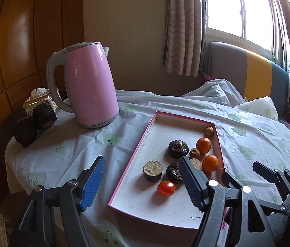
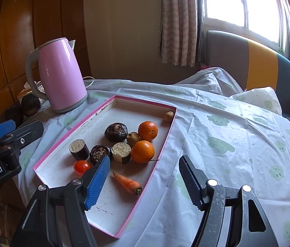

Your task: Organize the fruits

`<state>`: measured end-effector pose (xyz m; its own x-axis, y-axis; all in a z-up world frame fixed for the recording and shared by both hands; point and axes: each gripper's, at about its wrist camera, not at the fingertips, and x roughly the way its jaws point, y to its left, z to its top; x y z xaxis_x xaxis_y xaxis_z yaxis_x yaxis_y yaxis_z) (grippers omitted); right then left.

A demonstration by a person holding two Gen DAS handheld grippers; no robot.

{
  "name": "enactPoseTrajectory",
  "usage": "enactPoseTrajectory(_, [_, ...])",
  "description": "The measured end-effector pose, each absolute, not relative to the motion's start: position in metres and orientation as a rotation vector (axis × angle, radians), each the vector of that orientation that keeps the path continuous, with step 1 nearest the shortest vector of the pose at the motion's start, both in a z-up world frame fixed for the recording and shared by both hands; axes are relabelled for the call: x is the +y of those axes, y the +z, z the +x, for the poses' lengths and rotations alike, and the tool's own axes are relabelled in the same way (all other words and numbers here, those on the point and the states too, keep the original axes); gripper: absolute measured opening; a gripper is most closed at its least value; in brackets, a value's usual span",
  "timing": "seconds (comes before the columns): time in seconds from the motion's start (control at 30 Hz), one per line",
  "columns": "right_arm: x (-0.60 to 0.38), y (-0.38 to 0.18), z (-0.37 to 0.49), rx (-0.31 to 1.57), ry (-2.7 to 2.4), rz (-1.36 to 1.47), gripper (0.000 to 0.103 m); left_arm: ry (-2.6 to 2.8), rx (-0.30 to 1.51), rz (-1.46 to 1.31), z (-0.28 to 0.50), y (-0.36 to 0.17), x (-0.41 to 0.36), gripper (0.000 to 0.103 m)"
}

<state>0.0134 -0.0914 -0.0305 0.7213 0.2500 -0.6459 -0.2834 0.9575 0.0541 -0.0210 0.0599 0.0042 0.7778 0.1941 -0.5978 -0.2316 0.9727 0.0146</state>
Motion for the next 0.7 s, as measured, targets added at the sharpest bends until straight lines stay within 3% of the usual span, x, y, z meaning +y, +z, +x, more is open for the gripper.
enactPoseTrajectory(0.7, [-0.0824, -0.0308, 0.0145, 0.712, 0.304, -0.068, 0.075, 0.233, 0.656, -0.083, -0.0198, 0.0021, 0.0672, 0.074])
